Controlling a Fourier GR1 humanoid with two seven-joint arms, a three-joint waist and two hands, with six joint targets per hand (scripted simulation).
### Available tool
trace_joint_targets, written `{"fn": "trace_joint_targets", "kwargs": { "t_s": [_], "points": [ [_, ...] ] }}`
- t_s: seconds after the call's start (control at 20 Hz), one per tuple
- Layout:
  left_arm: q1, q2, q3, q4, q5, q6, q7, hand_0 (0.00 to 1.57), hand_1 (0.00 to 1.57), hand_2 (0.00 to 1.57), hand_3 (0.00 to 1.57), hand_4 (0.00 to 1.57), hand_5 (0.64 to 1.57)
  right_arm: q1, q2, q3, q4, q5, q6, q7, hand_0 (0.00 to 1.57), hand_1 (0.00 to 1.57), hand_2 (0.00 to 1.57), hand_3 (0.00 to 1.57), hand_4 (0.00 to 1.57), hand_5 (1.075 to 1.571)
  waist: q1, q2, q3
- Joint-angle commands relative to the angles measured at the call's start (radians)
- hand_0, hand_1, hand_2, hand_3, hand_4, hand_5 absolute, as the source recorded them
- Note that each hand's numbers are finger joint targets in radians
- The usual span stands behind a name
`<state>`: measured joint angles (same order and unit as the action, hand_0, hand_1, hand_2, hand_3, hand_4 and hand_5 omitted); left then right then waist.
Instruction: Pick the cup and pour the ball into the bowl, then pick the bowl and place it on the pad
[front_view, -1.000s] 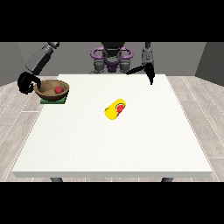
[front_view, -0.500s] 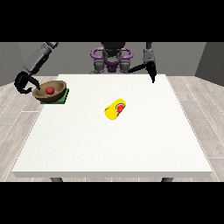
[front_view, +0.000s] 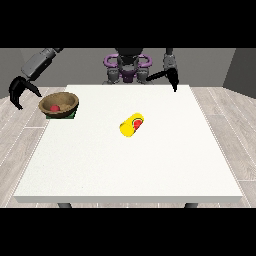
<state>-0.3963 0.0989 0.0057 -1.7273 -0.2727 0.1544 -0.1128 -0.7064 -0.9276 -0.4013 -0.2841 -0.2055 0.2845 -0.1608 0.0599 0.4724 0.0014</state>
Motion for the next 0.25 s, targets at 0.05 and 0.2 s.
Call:
{"fn": "trace_joint_targets", "kwargs": {
  "t_s": [0.05,0.2],
  "points": [
    [0.024,-0.015,-0.017,-0.006,0.004,-0.006,0.001,0.00,0.00,0.00,0.00,0.00,1.569,-0.043,-0.053,-0.025,0.001,-0.026,0.044,0.066,0.00,0.00,0.26,0.21,0.00,1.504,-0.005,-0.031,-0.0003],
    [0.020,-0.030,-0.025,0.097,-0.030,0.015,0.005,0.00,0.00,0.00,0.00,0.00,1.569,-0.101,-0.139,-0.026,-0.025,-0.048,0.166,0.192,0.00,0.00,0.19,0.29,0.00,1.503,-0.025,-0.132,-0.0026]
  ]
}}
